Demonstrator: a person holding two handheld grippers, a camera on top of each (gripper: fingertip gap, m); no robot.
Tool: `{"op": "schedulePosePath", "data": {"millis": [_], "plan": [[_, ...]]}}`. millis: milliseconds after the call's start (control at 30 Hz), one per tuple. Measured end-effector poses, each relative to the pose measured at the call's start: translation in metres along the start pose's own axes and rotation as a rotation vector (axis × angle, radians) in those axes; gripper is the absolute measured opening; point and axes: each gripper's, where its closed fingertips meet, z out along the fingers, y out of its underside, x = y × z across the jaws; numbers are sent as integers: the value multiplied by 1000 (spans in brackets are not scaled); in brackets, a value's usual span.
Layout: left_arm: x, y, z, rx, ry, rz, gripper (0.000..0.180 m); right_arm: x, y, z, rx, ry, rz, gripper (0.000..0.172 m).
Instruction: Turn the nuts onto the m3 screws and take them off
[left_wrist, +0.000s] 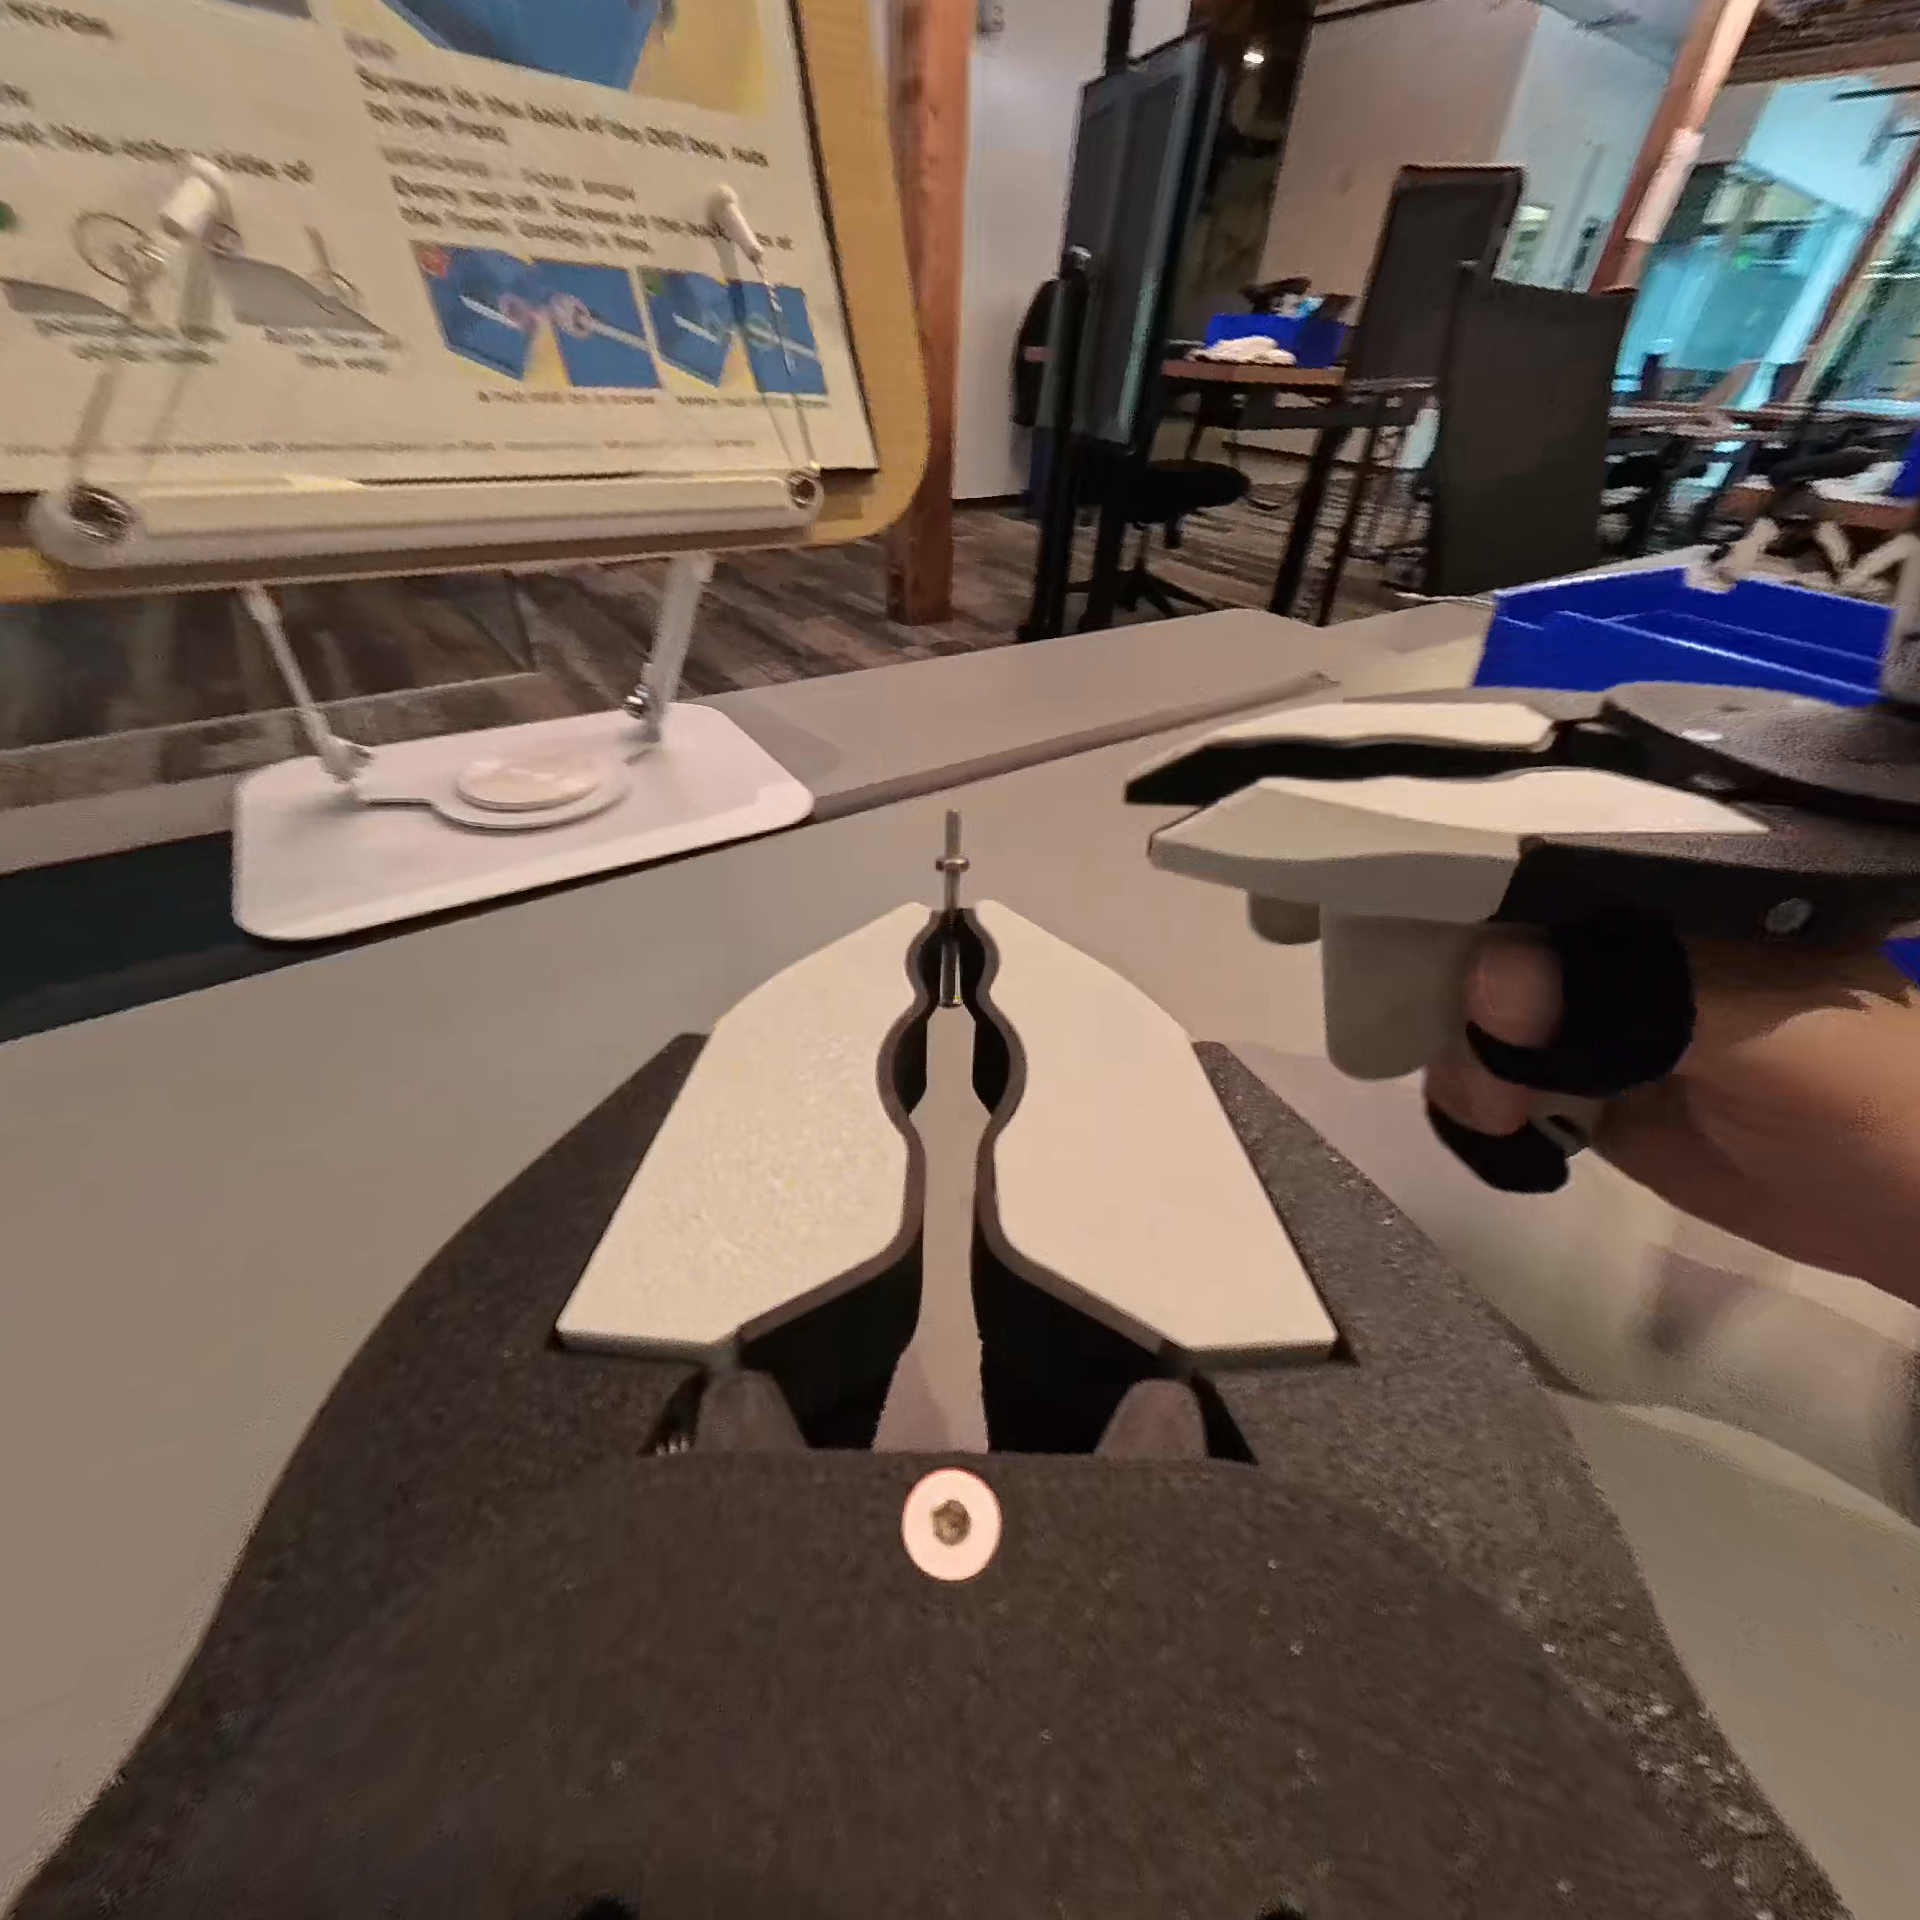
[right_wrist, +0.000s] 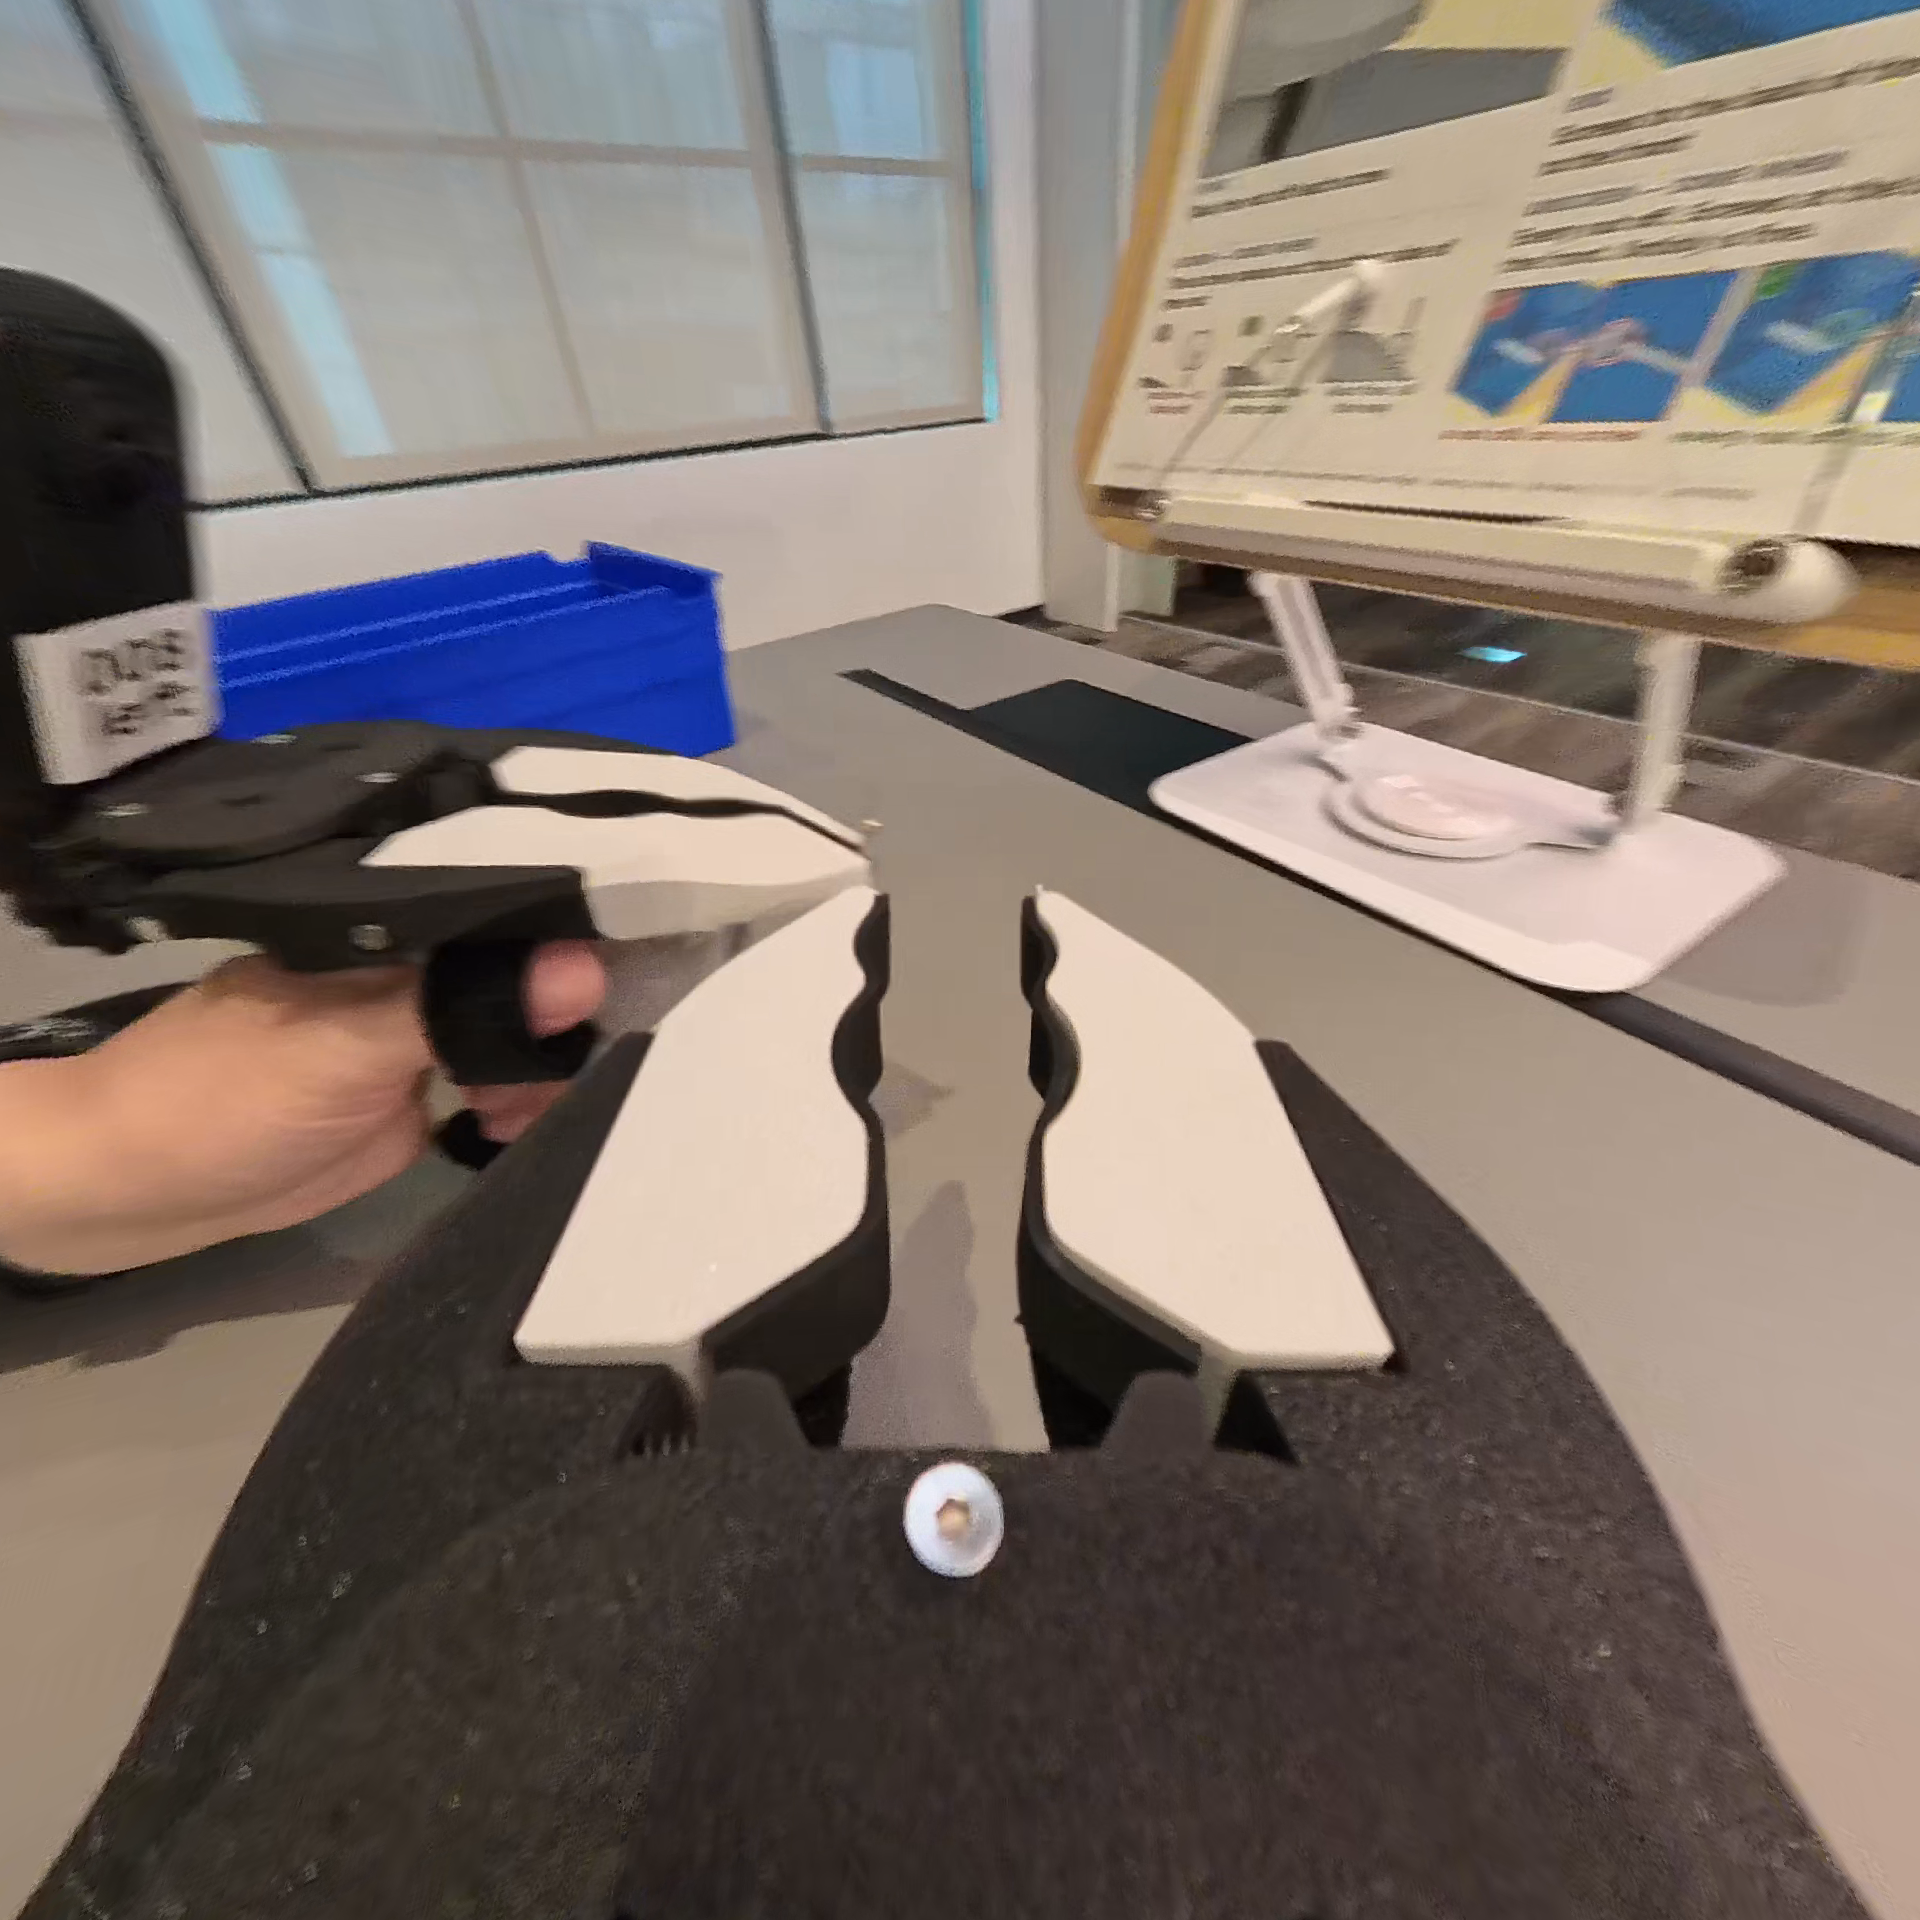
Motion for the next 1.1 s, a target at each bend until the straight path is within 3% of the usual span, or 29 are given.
{"op": "schedulePosePath", "data": {"millis": [133,433,567,733,833,1000,1100], "plan": [[13,7,-1,-37,111,-14,2,-21,-6,-3,59,-88,54,22],[38,3,-24,-77,446,-64,2,-18,-11,-17,112,-153,140,23],[41,10,-29,-95,515,-94,2,-24,-13,-18,126,-188,157,23],[51,11,-34,-101,564,-21,2,-35,-11,-17,110,-254,146,23],[49,20,-36,-162,570,-12,2,-46,-3,-18,44,-346,146,23],[35,43,-39,-332,596,-107,2,-42,22,-17,-137,-331,106,23],[36,46,-41,-348,630,-152,2,-46,35,-10,-194,-313,54,24]]}}
